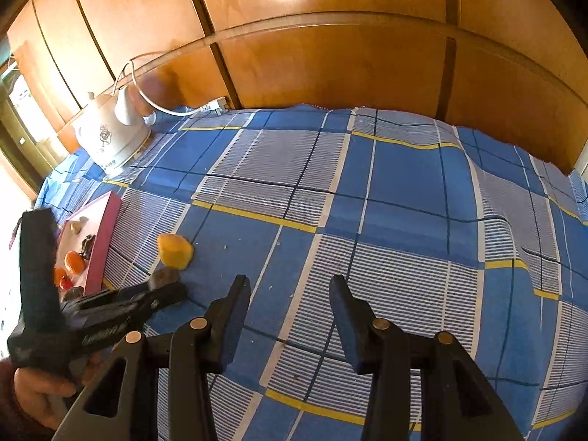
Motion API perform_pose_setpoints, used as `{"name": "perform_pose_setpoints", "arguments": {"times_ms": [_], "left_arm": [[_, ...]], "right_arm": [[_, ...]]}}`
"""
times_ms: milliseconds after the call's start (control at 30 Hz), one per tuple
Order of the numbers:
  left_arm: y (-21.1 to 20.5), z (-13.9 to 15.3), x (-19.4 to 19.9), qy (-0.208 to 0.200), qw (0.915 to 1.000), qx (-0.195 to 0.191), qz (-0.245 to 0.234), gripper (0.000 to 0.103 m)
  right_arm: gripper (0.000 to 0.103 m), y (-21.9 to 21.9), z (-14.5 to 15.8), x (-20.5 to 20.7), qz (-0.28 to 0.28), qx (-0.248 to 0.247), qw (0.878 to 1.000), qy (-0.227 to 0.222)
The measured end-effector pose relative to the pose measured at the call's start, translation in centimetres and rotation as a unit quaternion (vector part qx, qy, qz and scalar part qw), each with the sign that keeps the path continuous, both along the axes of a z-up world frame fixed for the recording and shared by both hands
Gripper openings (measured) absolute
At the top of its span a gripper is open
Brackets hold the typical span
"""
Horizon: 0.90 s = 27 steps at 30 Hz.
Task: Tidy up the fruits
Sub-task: 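Close the left tool on the dark cut root piece, then lift the root piece with the left tool while the right tool grasps the yellow fruit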
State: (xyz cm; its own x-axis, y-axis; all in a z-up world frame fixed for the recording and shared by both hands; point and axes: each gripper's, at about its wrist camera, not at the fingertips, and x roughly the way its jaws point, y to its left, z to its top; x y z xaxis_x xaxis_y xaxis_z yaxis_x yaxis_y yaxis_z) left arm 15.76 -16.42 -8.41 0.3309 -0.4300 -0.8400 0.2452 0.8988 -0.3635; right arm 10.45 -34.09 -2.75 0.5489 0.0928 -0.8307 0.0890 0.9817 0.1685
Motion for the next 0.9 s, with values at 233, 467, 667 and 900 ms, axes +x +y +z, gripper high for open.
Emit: {"name": "perform_pose_setpoints", "arguments": {"times_ms": [233,467,667,900], "left_arm": [[1.7,0.4,-7.1,-0.070,0.9931,0.045,-0.084,0.044],[2.8,0.3,-10.8,-0.128,0.9835,0.069,-0.107,0.044],[2.7,0.1,-10.5,-0.131,0.9842,0.058,-0.105,0.044],[3.0,0.1,-10.8,-0.134,0.9842,0.051,-0.104,0.044]], "right_arm": [[0.045,0.3,-0.7,-0.1,0.008,0.006,1.000,0.012],[0.045,3.2,-1.1,-0.3,0.077,0.032,0.996,0.019],[0.045,7.7,-1.3,1.0,0.159,0.001,0.987,0.028],[0.055,12.5,-2.6,5.9,0.221,-0.045,0.973,0.047]]}}
